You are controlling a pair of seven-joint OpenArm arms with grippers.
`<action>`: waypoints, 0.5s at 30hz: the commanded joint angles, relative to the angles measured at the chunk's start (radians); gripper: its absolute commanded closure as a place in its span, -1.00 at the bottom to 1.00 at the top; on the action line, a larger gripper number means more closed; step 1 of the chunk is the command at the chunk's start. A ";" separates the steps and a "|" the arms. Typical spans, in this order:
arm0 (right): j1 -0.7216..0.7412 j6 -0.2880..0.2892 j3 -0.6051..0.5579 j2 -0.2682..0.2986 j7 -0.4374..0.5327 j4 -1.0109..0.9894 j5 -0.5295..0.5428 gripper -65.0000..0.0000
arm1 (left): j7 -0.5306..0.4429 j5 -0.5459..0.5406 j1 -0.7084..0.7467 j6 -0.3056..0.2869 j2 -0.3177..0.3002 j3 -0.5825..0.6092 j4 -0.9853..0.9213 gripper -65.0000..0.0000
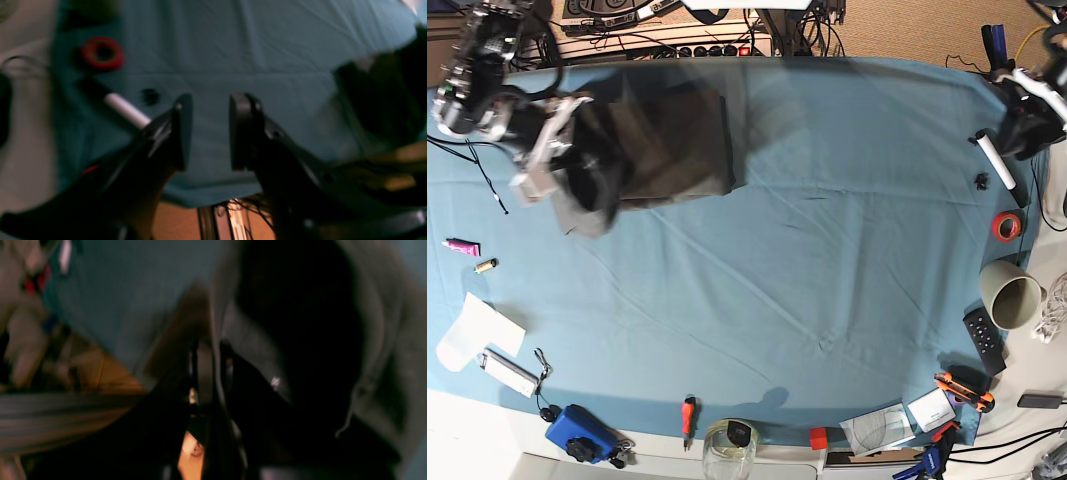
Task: Fold the T-shirt properly
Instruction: 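Lift the bunched shirt end with the right gripper and fold it over the stack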
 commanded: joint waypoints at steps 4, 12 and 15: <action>0.023 0.001 -0.095 -0.003 0.021 0.014 -0.107 1.00 | -0.015 -0.051 0.001 -0.001 -0.011 -0.082 0.015 0.45; 0.093 0.001 -0.148 -0.125 0.067 0.014 -0.183 1.00 | -0.015 -0.051 0.001 -0.001 -0.011 -0.085 0.015 0.45; 0.109 0.001 -0.158 -0.154 0.101 0.014 -0.254 1.00 | -0.015 -0.051 0.001 -0.001 -0.011 -0.085 0.015 0.45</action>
